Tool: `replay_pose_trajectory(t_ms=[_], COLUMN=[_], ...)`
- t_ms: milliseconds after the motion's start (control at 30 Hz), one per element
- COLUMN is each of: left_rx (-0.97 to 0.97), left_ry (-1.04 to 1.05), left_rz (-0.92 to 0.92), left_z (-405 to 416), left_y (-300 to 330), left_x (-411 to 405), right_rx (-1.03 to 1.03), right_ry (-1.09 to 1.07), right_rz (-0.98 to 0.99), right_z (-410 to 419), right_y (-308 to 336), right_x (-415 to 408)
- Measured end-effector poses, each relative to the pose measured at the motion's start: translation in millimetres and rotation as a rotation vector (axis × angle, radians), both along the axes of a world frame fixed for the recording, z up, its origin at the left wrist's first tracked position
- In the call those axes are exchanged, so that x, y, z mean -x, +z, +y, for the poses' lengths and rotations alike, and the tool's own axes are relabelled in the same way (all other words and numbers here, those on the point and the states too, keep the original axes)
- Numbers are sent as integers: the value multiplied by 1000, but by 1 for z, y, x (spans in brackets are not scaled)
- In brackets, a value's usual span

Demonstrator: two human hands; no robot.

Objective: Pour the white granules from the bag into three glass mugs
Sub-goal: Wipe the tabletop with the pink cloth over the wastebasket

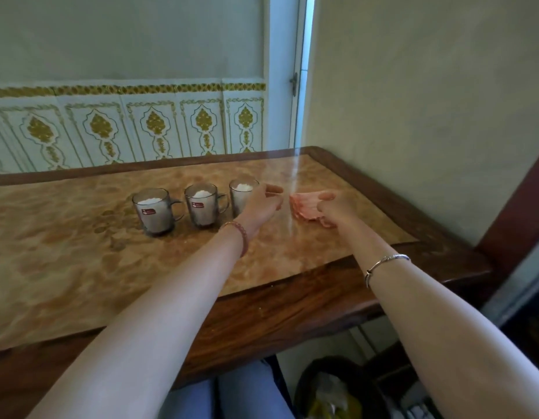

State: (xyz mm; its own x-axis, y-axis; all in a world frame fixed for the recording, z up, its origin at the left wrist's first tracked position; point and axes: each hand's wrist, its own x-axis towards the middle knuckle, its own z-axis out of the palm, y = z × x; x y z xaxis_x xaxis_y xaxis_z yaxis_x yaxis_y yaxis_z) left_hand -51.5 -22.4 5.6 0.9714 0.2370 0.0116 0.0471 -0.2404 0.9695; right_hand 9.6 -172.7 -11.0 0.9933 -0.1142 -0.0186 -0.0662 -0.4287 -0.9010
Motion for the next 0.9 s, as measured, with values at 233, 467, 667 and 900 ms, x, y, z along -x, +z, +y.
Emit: replay_pose_trajectory(t_ms=[233,467,667,900], left_rx=[11,-5,-64,0], left_ry=[-54,-85,-78,-73], left_rz=[32,24,93,97], left_z=[-26,-28,-25,-13], left_y=[-16,-34,-48,-49], left_x=[-28,-51,-65,-53], right_rx=[77,101,108,-179], right_ry=[-120,-175,-168,-165], right_rz=[46,61,114,119], right_z=[-32,-32,-25,-14], right_y=[-18,-31,-43,-37], right_x=[-36,-56,-67,-59])
